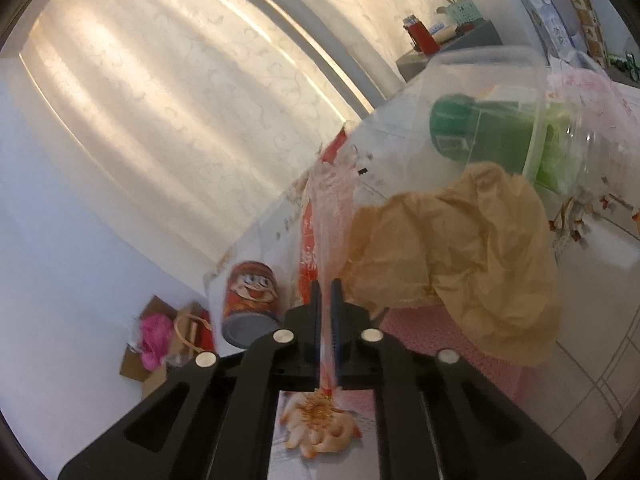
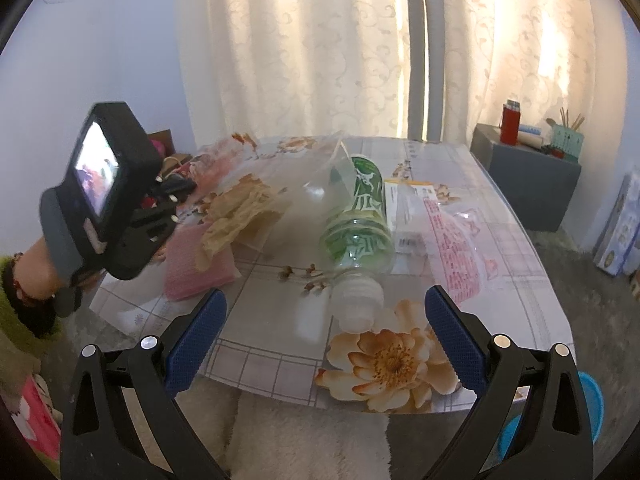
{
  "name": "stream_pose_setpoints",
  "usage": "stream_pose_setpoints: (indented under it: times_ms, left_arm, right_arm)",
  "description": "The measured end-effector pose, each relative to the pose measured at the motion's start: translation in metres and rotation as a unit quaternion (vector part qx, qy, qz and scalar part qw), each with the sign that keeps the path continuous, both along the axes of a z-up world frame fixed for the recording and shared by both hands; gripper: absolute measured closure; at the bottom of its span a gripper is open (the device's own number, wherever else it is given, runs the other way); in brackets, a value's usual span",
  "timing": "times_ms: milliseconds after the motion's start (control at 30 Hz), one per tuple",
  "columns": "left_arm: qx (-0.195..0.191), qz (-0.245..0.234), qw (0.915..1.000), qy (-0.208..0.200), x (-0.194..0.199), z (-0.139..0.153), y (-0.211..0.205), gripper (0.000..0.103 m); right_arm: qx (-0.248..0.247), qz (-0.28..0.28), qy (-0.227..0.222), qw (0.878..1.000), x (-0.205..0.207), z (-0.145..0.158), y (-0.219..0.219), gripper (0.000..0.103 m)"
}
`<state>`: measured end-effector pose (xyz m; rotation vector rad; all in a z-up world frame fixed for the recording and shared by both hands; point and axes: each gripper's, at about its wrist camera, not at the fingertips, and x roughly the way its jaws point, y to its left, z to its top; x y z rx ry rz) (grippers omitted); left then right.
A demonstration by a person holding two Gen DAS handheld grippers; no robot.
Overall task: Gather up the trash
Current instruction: 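Move the left tool toward the pink knitted pouch on the table, then close the left tool on the pink knitted pouch and lift it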
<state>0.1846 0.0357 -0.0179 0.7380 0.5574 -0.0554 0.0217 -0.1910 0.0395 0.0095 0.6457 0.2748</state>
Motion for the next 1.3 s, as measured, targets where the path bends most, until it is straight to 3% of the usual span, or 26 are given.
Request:
stream_pose_setpoints:
  times_ms: [100, 233, 300, 433, 500, 600, 667, 767, 833, 900, 967, 1033, 1200, 1300]
  left_arm:
    - [-0.041, 0.011, 0.9990, 0.011, -0.001, 0.005, 0.005, 0.084]
    - [-0.137, 0.034, 0.9899, 0.010, -0.016, 0.026, 0.031, 0.054]
    - [-0.212, 0.048, 0.9760, 0.017, -0.028, 0.037, 0.052, 0.052]
    - [-0.322, 0.038, 0.9451, 0.043, -0.056, 0.043, 0.072, 0.050]
    - [-0.338, 0.033, 0.9383, 0.063, -0.066, 0.035, 0.065, 0.047]
    - [-0.320, 0.038, 0.9426, 0.087, -0.072, 0.016, 0.048, 0.042]
    - [-0.325, 0.052, 0.9383, 0.106, -0.071, 0.007, 0.044, 0.042]
    - [-0.387, 0.074, 0.9093, 0.133, -0.064, -0.001, 0.052, 0.041]
    - [-0.430, 0.102, 0.8828, 0.161, -0.057, -0.011, 0.060, 0.042]
    - [-0.453, 0.129, 0.8615, 0.189, -0.047, -0.022, 0.066, 0.043]
    - [-0.469, 0.142, 0.8479, 0.204, -0.043, -0.028, 0.071, 0.051]
    - [-0.474, 0.137, 0.8444, 0.210, -0.044, -0.029, 0.071, 0.061]
    - [-0.496, 0.141, 0.8306, 0.210, -0.049, -0.033, 0.076, 0.070]
    - [-0.501, 0.141, 0.8265, 0.214, -0.044, -0.030, 0.081, 0.073]
  right_arm:
    - [-0.003, -0.001, -0.001, 1.000, -0.003, 0.000, 0.000, 0.008]
    - [-0.007, -0.003, 0.002, 1.000, -0.006, -0.001, -0.001, 0.008]
    - [-0.004, -0.003, 0.004, 1.000, -0.007, -0.001, -0.001, 0.008]
    - [0.008, 0.007, 0.008, 1.000, -0.005, 0.000, 0.002, 0.008]
    - [0.013, 0.013, 0.012, 1.000, -0.003, 0.000, 0.005, 0.008]
    - [0.025, 0.021, 0.021, 0.999, -0.001, 0.000, 0.010, 0.008]
    - [0.034, 0.026, 0.027, 0.999, 0.000, 0.001, 0.013, 0.008]
    - [0.032, 0.023, 0.025, 0.999, -0.004, 0.002, 0.015, 0.008]
    - [0.031, 0.020, 0.026, 0.999, -0.004, 0.002, 0.015, 0.008]
    - [0.033, 0.015, 0.029, 0.999, -0.006, 0.002, 0.014, 0.008]
    - [0.036, 0.012, 0.030, 0.999, -0.009, 0.001, 0.012, 0.008]
    - [0.037, 0.007, 0.033, 0.999, -0.010, 0.001, 0.010, 0.008]
    - [0.040, 0.002, 0.038, 0.998, -0.012, 0.000, 0.010, 0.008]
    - [0.039, 0.000, 0.035, 0.999, -0.014, 0.002, 0.010, 0.008]
